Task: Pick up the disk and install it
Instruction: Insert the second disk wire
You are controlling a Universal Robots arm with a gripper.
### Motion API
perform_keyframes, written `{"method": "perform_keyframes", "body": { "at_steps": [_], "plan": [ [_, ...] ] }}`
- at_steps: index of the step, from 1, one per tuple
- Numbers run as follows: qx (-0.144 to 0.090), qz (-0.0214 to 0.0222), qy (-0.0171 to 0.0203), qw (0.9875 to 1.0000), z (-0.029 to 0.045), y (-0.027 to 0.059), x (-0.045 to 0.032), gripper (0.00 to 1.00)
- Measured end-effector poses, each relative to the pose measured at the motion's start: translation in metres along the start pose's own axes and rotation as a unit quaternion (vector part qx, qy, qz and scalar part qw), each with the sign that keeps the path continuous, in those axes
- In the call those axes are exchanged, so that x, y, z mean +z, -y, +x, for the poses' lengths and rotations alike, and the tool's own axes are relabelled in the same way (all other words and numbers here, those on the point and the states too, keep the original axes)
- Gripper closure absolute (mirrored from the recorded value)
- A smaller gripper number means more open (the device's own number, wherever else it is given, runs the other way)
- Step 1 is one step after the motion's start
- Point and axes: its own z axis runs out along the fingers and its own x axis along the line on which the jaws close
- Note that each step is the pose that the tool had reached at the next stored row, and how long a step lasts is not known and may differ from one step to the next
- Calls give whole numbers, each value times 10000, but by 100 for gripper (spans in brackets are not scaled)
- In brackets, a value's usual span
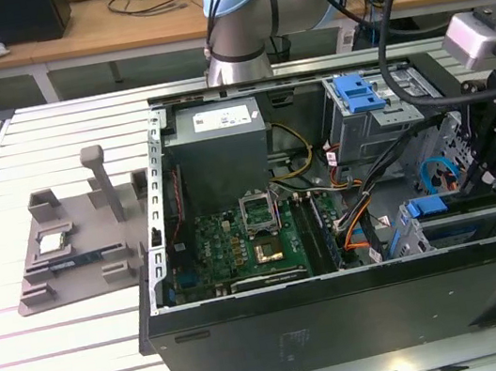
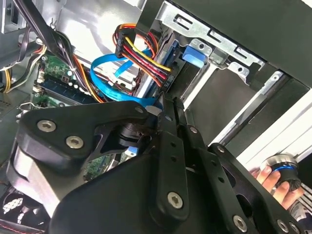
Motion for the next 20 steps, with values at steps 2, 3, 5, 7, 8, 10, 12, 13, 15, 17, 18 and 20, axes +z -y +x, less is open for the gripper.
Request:
{"method": "perform_keyframes", "body": {
  "at_steps": [2, 3, 5, 7, 8, 10, 12, 13, 15, 17, 18, 20],
  "plan": [
    [1, 0, -1, 10000, 0, 0, 7, 84],
    [2, 1, -1, 10000, 1, 1, 7, 84],
    [1, 2, 2, 10000, 0, -1, -17, 84],
    [4, 3, 0, 10000, 14, -2, -45, 84],
    [7, 1, 1, 10000, 24, 0, -45, 84],
    [13, -7, 0, 10000, 44, 8, -44, 84],
    [19, -25, 2, 10000, 52, 21, -35, 84],
    [21, -32, 0, 10000, 52, 22, -32, 84],
    [24, -47, 0, 10000, 48, 24, -17, 84],
    [25, -58, -1, 10000, 41, 25, -4, 84],
    [25, -63, -2, 10000, 34, 25, 2, 84],
    [26, -76, -3, 10000, 5, 25, 18, 84]
  ]
}}
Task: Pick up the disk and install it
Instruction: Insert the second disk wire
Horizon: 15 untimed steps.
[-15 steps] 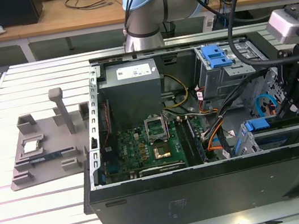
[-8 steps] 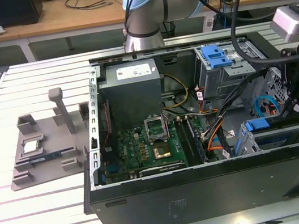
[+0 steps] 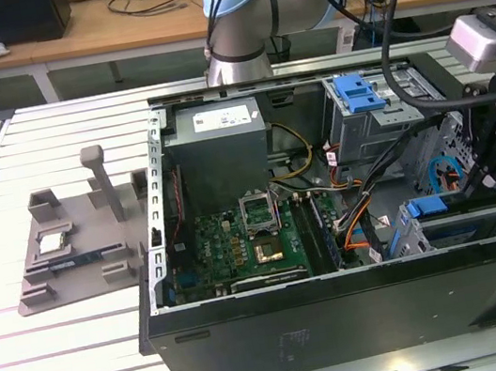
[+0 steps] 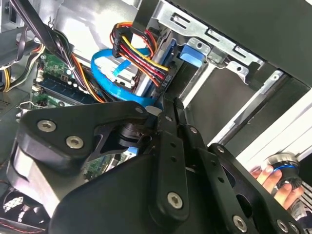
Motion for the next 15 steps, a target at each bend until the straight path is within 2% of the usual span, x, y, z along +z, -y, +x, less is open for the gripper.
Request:
{"method": "perform_keyframes", "body": {
  "at_steps": [8, 15],
  "plan": [
    [0, -25, -1, 10000, -29, 20, 18, 84],
    [0, -27, -1, 10000, -80, 13, 48, 84]
  ]
}}
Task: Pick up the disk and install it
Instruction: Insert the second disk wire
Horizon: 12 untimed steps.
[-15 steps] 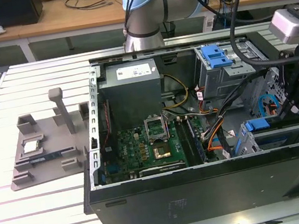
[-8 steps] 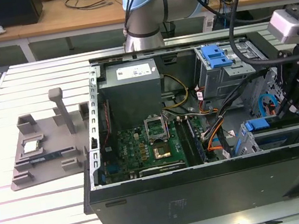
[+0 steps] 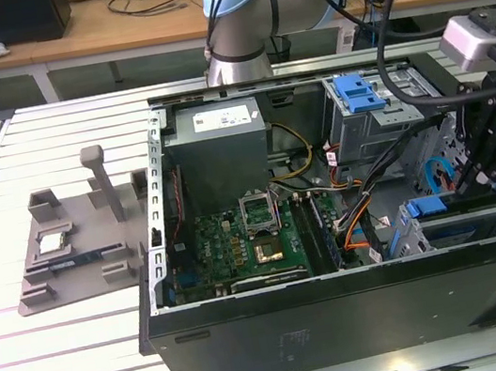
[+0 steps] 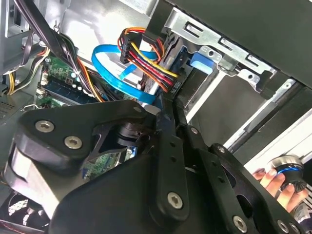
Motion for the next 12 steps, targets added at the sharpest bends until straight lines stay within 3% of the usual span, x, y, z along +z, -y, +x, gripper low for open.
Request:
{"method": "perform_keyframes", "body": {
  "at_steps": [7, 8, 9, 12],
  "plan": [
    [-1, -2, 13, 10000, -1, 2, 27, 83],
    [-1, -1, 7, 10000, -1, 1, 23, 76],
    [0, 0, -1, 10000, -1, 0, 5, 76],
    [0, 0, 0, 10000, -1, -15, -151, 76]
  ]
}}
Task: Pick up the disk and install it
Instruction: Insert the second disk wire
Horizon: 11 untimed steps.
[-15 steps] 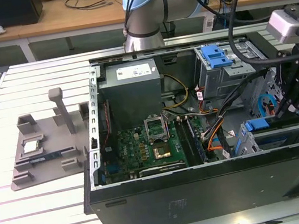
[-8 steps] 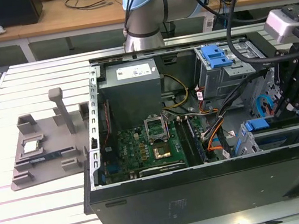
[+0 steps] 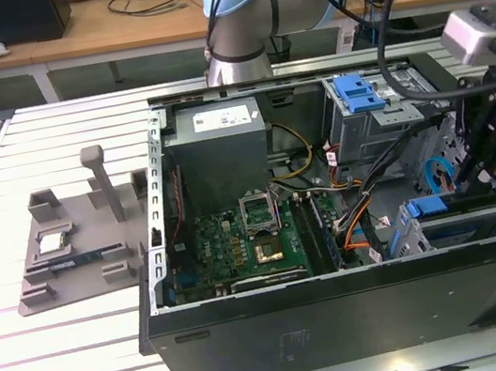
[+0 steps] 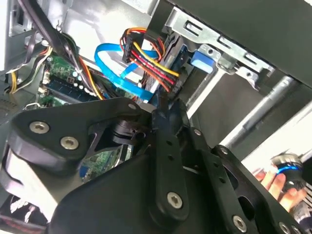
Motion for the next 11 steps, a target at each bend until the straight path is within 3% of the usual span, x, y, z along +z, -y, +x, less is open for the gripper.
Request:
{"method": "perform_keyframes", "body": {
  "at_steps": [2, 3, 5, 6, 9, 11],
  "plan": [
    [0, 0, 0, 10000, -3, -12, -121, 76],
    [0, 0, 1, 10000, -6, -23, -231, 78],
    [0, 0, 0, 10000, -8, -33, -340, 89],
    [0, 0, 1, 10000, -9, -38, -391, 89],
    [0, 0, 0, 10000, -11, -50, -509, 89],
    [0, 0, 2, 10000, -10, -52, -529, 89]
  ]
}}
